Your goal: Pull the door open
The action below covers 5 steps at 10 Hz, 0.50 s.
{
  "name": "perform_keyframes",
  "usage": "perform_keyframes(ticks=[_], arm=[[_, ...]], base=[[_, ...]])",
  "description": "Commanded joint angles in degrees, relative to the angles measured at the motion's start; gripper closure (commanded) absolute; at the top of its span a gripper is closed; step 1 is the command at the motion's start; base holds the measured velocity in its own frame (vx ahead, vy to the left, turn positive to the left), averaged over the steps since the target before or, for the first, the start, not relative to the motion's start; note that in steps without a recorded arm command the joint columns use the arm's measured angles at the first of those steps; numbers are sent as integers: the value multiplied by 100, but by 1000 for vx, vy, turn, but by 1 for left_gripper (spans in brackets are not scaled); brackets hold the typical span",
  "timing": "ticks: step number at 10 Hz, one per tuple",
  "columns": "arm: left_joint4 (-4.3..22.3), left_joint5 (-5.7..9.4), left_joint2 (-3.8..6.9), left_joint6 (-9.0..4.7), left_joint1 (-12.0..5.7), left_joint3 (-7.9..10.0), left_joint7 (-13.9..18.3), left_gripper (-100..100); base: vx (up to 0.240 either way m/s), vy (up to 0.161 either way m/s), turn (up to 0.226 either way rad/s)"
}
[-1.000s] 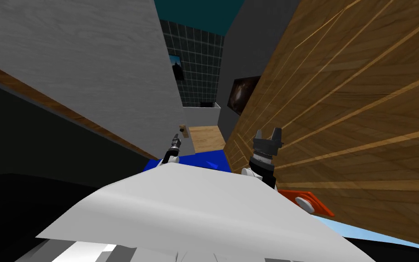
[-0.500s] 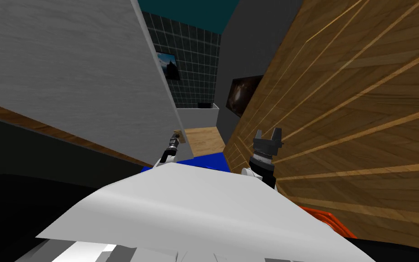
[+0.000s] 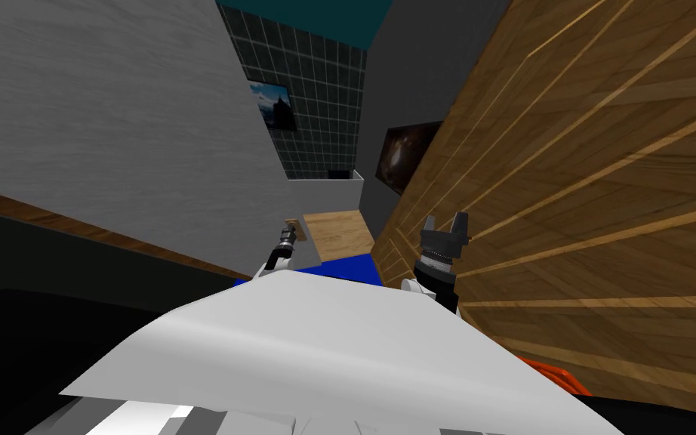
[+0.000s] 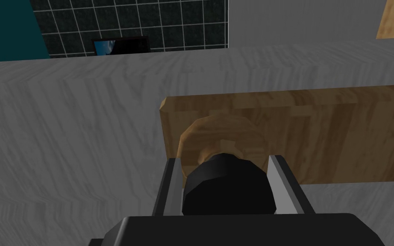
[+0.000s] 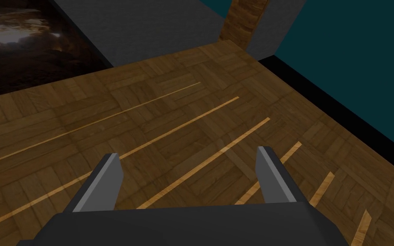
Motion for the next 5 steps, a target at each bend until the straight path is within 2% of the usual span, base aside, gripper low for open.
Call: perform_keyframes(ticks=[1,3,4,5], arm=[[2,2,-7,2,9,-4,4,100],[2,2,-7,2,9,-4,4,100],[18,12,83,-20,47,-81,69,100],[18,16,105,-28,54,-98,86,100]], base=[[-20,-6,1],[-6,-2,2],[-120,36,-141],[-183,30,-152]])
